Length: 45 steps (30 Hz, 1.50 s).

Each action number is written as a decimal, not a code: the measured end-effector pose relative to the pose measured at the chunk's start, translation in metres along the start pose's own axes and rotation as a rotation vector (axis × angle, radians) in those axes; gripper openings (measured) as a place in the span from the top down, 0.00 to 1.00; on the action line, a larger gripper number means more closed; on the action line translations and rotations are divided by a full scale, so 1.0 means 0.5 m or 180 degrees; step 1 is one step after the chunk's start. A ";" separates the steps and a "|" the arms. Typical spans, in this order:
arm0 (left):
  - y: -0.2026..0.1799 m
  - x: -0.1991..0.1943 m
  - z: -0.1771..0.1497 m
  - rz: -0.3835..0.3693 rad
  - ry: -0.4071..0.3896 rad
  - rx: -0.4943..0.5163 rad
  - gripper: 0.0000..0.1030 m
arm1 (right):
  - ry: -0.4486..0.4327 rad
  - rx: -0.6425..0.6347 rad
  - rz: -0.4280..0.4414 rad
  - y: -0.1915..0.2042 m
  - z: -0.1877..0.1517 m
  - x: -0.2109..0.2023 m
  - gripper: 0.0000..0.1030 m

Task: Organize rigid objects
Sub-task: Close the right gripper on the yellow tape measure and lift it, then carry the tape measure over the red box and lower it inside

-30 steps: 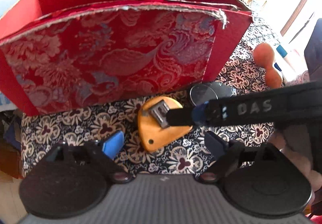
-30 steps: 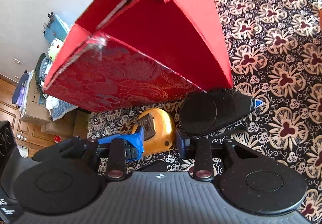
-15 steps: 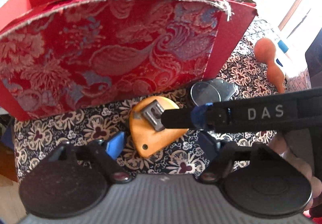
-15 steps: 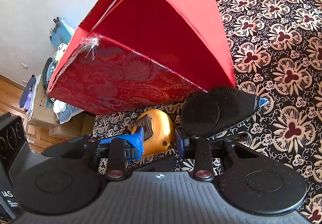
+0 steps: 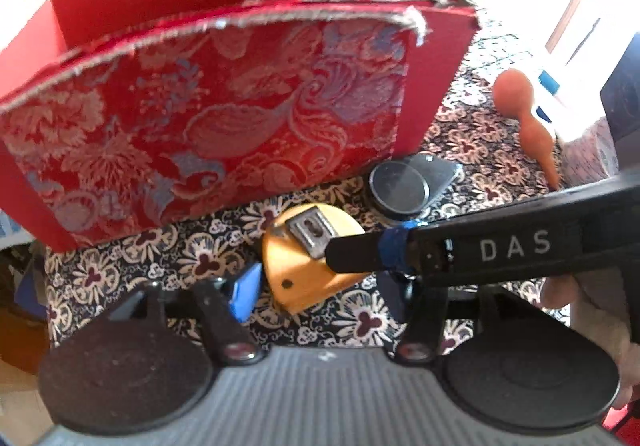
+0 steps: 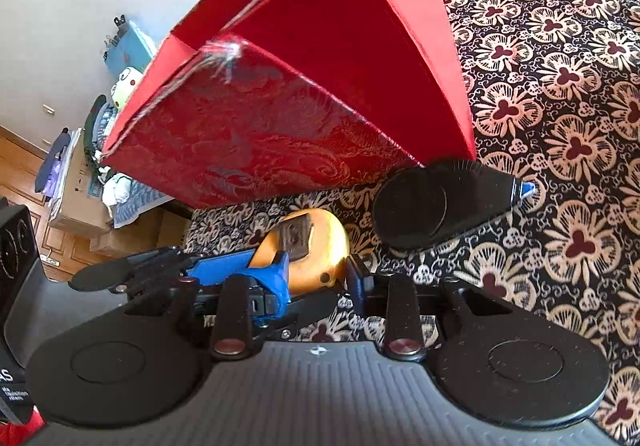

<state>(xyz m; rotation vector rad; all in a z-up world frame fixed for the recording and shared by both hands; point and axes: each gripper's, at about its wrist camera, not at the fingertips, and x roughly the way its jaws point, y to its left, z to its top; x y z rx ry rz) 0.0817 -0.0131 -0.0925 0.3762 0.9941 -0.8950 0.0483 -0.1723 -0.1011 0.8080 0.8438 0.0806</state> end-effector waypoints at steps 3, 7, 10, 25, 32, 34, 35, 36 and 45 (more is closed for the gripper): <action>-0.004 -0.010 -0.002 -0.0065 0.0001 0.0049 0.44 | -0.0007 0.0037 -0.0016 -0.001 -0.006 -0.014 0.86; -0.020 -0.033 0.003 -0.0126 -0.0074 0.0168 0.44 | -0.0104 0.0087 -0.0018 -0.003 -0.015 -0.050 0.86; -0.038 -0.051 0.014 -0.0208 -0.0158 0.0293 0.44 | -0.0229 0.0109 -0.0052 -0.001 -0.019 -0.087 0.86; -0.136 -0.171 0.124 -0.0657 -0.0912 0.0855 0.44 | -0.1187 0.0149 -0.0262 0.024 0.020 -0.295 0.86; -0.096 -0.222 0.206 -0.0454 -0.1225 0.0750 0.44 | -0.1279 -0.0335 -0.0152 0.085 0.136 -0.291 0.86; -0.067 -0.228 0.229 -0.0337 -0.1273 0.0663 0.44 | -0.1240 -0.0460 -0.0080 0.099 0.170 -0.272 0.86; -0.052 -0.231 0.237 -0.0286 -0.1285 0.0614 0.44 | -0.1213 -0.0511 -0.0049 0.105 0.186 -0.260 0.86; -0.036 -0.234 0.243 -0.0234 -0.1292 0.0566 0.44 | -0.1181 -0.0584 -0.0014 0.114 0.202 -0.246 0.86; 0.117 -0.170 0.280 0.0007 -0.0882 -0.0006 0.44 | -0.0430 -0.0827 0.0095 0.167 0.301 -0.073 0.86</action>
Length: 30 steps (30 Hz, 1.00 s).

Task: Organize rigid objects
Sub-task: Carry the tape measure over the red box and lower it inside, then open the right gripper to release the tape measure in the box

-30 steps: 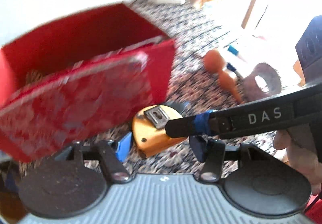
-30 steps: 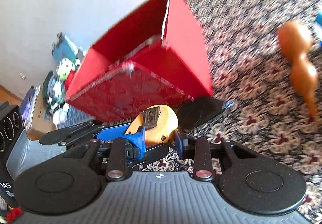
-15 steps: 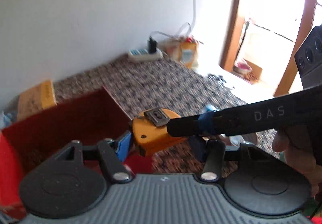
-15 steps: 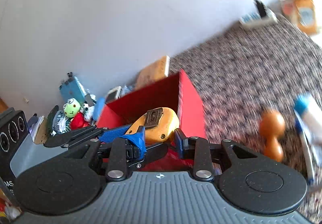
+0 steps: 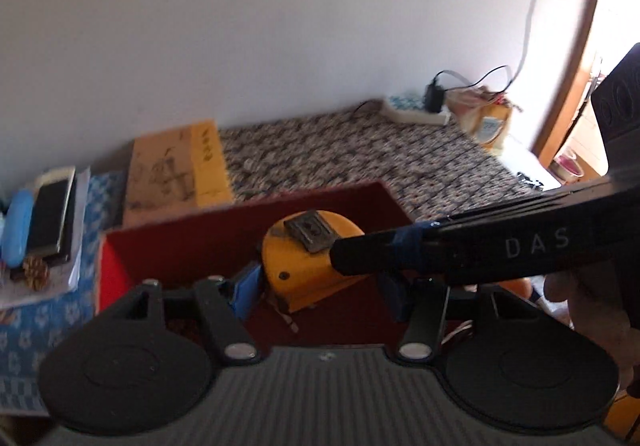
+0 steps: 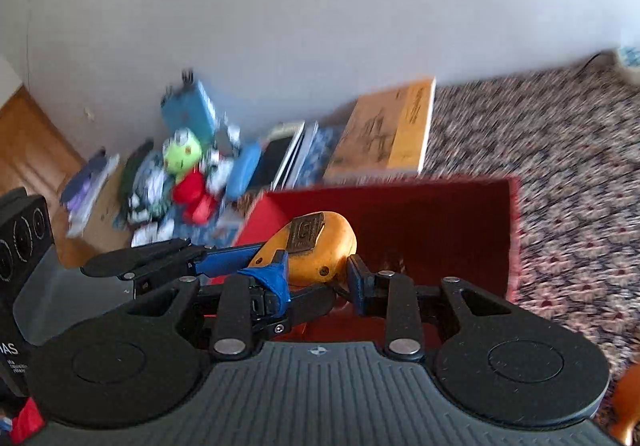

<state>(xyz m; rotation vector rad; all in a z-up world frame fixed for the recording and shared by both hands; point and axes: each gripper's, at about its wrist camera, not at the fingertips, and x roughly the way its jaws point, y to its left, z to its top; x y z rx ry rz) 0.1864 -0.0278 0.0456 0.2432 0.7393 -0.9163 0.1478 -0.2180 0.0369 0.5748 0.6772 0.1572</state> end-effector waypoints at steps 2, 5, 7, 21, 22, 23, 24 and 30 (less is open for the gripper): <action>0.026 0.022 -0.010 0.0028 0.0148 -0.0110 0.44 | 0.0202 0.0026 0.0010 -0.001 0.003 0.033 0.86; 0.052 0.050 -0.030 0.0048 0.0327 -0.0249 0.44 | 0.0445 0.0015 -0.0002 -0.004 -0.001 0.075 0.86; 0.059 0.064 -0.041 0.0059 0.0411 -0.0314 0.44 | 0.0573 0.0025 -0.0010 -0.007 -0.005 0.098 0.86; 0.104 0.159 -0.086 0.0101 0.1154 -0.0566 0.44 | 0.1330 0.0188 -0.0086 -0.036 -0.027 0.215 0.84; 0.101 0.157 -0.086 0.0125 0.1144 -0.0535 0.44 | 0.1332 0.0224 -0.0068 -0.041 -0.026 0.216 0.83; 0.098 0.156 -0.086 0.0145 0.1133 -0.0500 0.44 | 0.1342 0.0244 -0.0057 -0.043 -0.026 0.217 0.84; 0.096 0.156 -0.087 0.0132 0.1137 -0.0483 0.44 | 0.1365 0.0261 -0.0062 -0.046 -0.027 0.219 0.83; 0.097 0.151 -0.089 0.0104 0.1156 -0.0491 0.44 | 0.1421 0.0471 -0.0032 -0.073 -0.033 0.226 0.83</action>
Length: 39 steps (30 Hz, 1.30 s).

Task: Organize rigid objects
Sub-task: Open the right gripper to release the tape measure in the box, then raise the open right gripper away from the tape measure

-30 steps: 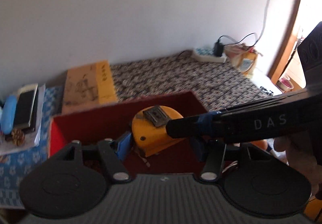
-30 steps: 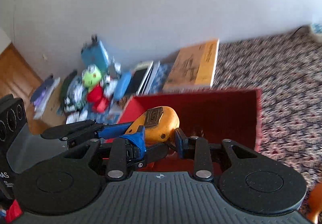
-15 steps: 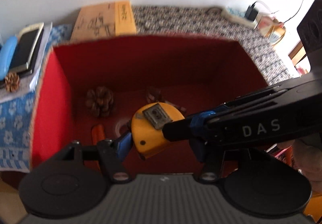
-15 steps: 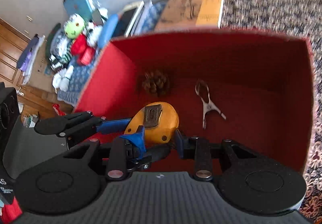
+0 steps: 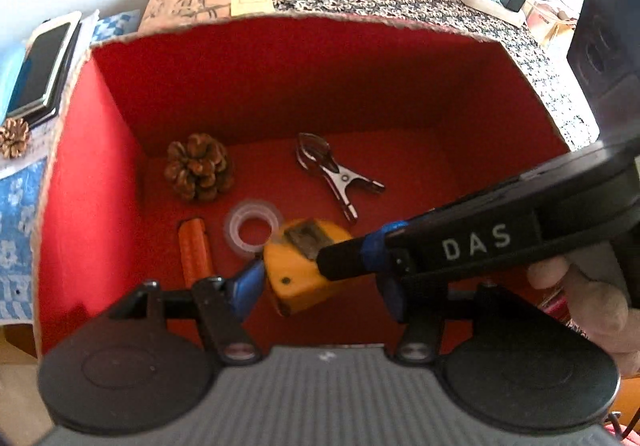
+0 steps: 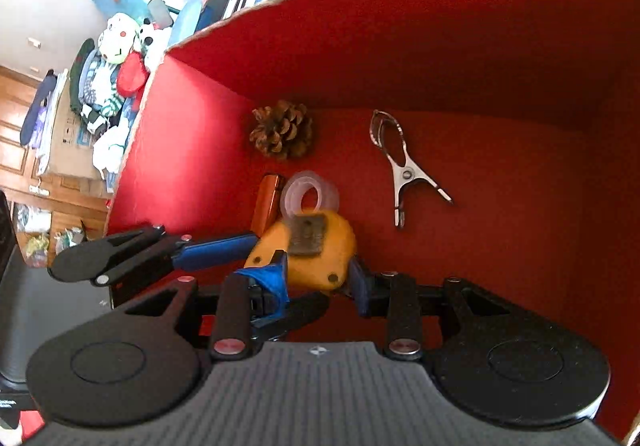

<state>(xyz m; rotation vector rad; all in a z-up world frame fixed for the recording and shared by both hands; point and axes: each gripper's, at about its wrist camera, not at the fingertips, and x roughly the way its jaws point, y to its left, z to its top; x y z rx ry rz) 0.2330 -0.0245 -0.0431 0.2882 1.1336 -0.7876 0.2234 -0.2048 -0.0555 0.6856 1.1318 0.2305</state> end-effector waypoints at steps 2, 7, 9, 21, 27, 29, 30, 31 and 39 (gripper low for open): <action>-0.005 0.000 0.002 0.0000 -0.0007 0.0008 0.44 | 0.0000 -0.0005 0.0050 -0.001 -0.001 -0.002 0.83; -0.013 0.000 0.006 0.0095 -0.0026 0.0065 0.41 | -0.0032 0.0087 0.0113 -0.011 -0.006 -0.006 0.83; -0.015 0.001 0.007 0.0128 -0.0026 0.0069 0.40 | -0.0099 0.0026 0.0081 -0.005 -0.010 -0.009 0.83; -0.040 -0.004 0.020 0.0361 -0.0140 0.0220 0.34 | -0.0383 0.0280 0.0218 -0.030 -0.014 -0.017 0.83; -0.052 0.006 0.028 0.0548 -0.0175 0.0362 0.32 | -0.0462 0.0425 0.0326 -0.042 -0.019 -0.022 0.83; -0.052 0.007 0.030 0.0561 -0.0181 0.0380 0.32 | -0.0481 0.0406 0.0321 -0.041 -0.019 -0.023 0.83; -0.053 0.007 0.030 0.0569 -0.0183 0.0384 0.32 | -0.0471 0.0408 0.0345 -0.042 -0.018 -0.022 0.83; -0.053 0.007 0.029 0.0578 -0.0190 0.0386 0.32 | -0.0466 0.0411 0.0358 -0.043 -0.017 -0.022 0.83; -0.056 0.005 0.026 0.0596 -0.0182 0.0388 0.32 | -0.0331 0.0428 0.0412 -0.049 -0.010 -0.017 0.82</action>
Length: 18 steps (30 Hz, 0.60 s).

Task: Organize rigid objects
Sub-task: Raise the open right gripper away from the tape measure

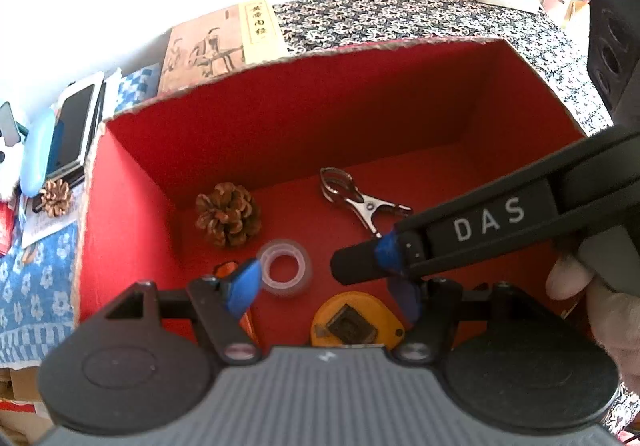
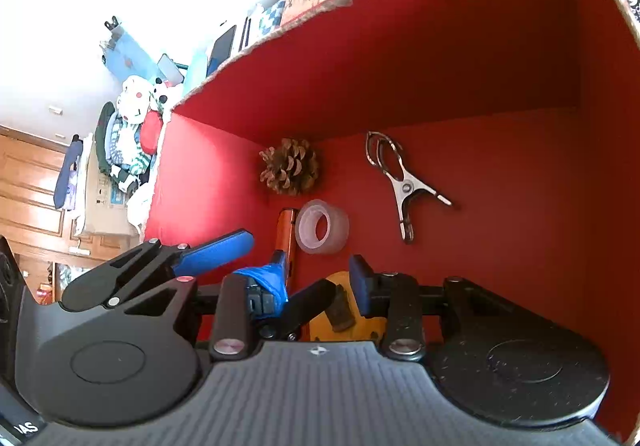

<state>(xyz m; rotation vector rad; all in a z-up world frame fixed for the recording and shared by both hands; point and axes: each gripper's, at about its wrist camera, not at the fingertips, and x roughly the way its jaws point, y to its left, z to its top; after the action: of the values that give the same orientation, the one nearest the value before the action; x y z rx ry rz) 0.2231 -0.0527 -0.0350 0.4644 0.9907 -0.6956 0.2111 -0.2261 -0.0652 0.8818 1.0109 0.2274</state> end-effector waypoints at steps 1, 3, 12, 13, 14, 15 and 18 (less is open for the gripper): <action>0.000 -0.001 0.000 -0.0018 -0.0007 -0.0002 0.32 | 0.0023 -0.0008 -0.0007 -0.001 0.002 0.000 0.82; 0.000 -0.006 0.000 -0.0033 -0.0038 -0.0002 0.31 | 0.0035 0.0016 -0.0024 -0.005 0.006 -0.003 0.81; -0.004 0.000 0.008 0.0006 -0.0065 0.0060 0.30 | 0.0004 0.0065 0.0008 -0.014 0.010 -0.008 0.81; -0.002 0.001 0.008 -0.0001 -0.0063 0.0048 0.30 | -0.0013 0.0063 0.0014 -0.014 0.008 -0.009 0.81; -0.001 0.001 0.008 -0.0013 -0.0070 0.0033 0.30 | -0.0030 0.0065 0.0019 -0.015 0.008 -0.011 0.81; 0.001 0.001 0.008 -0.0017 -0.0076 0.0021 0.30 | -0.0051 0.0074 0.0025 -0.016 0.008 -0.012 0.81; 0.001 0.002 0.007 -0.0018 -0.0077 0.0010 0.29 | -0.0072 0.0107 0.0017 -0.018 0.008 -0.011 0.81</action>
<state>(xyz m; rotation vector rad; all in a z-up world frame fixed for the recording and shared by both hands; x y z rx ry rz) 0.2263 -0.0550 -0.0342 0.4550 0.9686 -0.7065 0.2094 -0.2369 -0.0672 0.9159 0.9938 0.2050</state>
